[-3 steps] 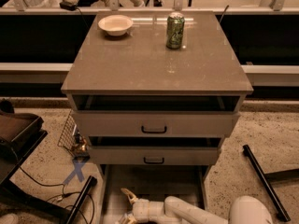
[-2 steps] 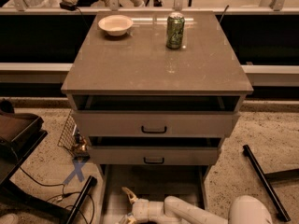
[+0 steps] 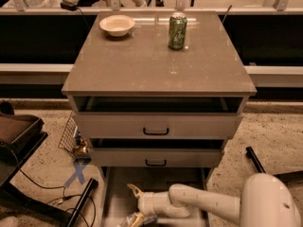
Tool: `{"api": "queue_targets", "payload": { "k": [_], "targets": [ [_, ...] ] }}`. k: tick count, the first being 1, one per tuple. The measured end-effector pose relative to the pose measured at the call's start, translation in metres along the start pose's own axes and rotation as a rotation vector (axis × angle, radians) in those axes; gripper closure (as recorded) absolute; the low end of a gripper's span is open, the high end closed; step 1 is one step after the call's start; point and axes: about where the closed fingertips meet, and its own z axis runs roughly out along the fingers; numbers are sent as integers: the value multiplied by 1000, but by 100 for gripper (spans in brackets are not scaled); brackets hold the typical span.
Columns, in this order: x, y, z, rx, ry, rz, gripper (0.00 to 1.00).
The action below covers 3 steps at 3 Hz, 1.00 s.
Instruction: Pick blue plastic bottle from bottom drawer and place on counter
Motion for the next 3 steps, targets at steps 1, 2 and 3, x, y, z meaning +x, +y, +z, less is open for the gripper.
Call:
{"api": "queue_targets", "payload": {
  "k": [1, 2, 3],
  "targets": [
    [-4, -6, -22, -36, 210, -66, 0],
    [-5, -8, -44, -50, 421, -138, 0],
    [-2, -4, -55, -19, 565, -194, 0]
  ]
}}
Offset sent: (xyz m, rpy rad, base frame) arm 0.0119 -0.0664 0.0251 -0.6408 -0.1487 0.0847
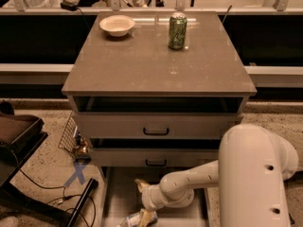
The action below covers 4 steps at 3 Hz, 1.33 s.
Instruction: Pick blue plastic bottle from bottom drawer and place on counter
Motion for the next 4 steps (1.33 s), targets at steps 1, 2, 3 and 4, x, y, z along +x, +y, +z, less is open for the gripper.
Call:
{"api": "queue_targets", "payload": {
  "k": [1, 2, 3, 4],
  "targets": [
    [10, 5, 2, 47, 99, -24, 0],
    [11, 2, 2, 56, 103, -23, 0],
    [3, 5, 30, 32, 119, -61, 0],
    [-2, 12, 62, 1, 174, -129, 0]
  ]
}}
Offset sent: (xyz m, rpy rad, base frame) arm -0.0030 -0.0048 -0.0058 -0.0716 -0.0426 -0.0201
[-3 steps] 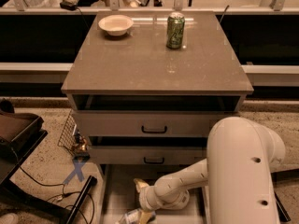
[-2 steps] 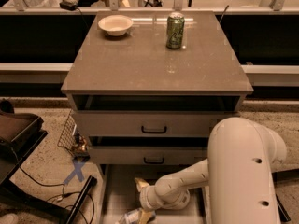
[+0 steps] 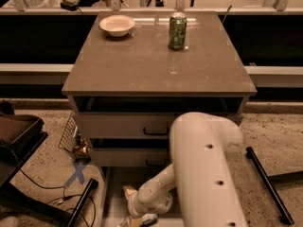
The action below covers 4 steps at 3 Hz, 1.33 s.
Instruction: Pick blue plastic bottle from bottom drawer and place on counter
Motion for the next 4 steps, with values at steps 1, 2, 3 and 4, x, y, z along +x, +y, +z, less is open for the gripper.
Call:
{"api": "queue_targets", "payload": {
  "k": [1, 2, 3, 4],
  "targets": [
    [-8, 6, 21, -11, 68, -52, 0],
    [-9, 9, 41, -27, 136, -101, 0],
    [-6, 14, 59, -52, 195, -146, 0],
    [10, 17, 79, -96, 264, -179, 0]
  ]
}}
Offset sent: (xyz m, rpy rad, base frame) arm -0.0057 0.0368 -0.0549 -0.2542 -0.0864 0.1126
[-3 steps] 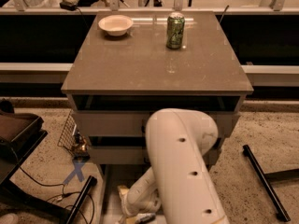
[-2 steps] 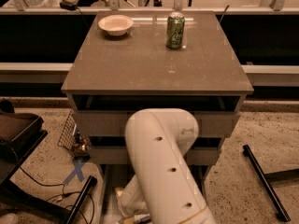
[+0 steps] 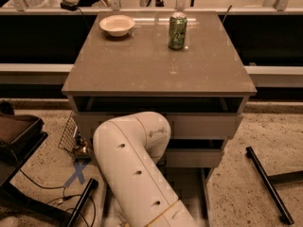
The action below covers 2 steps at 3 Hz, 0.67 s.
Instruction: Pick blue plastic bottle from bottom drawer and place on counter
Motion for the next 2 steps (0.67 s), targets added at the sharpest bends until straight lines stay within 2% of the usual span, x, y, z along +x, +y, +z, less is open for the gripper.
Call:
{"api": "queue_targets", "payload": {
  "k": [1, 2],
  "targets": [
    [1, 1, 5, -3, -9, 8, 0],
    [16, 10, 20, -34, 11, 21, 0]
  ]
}}
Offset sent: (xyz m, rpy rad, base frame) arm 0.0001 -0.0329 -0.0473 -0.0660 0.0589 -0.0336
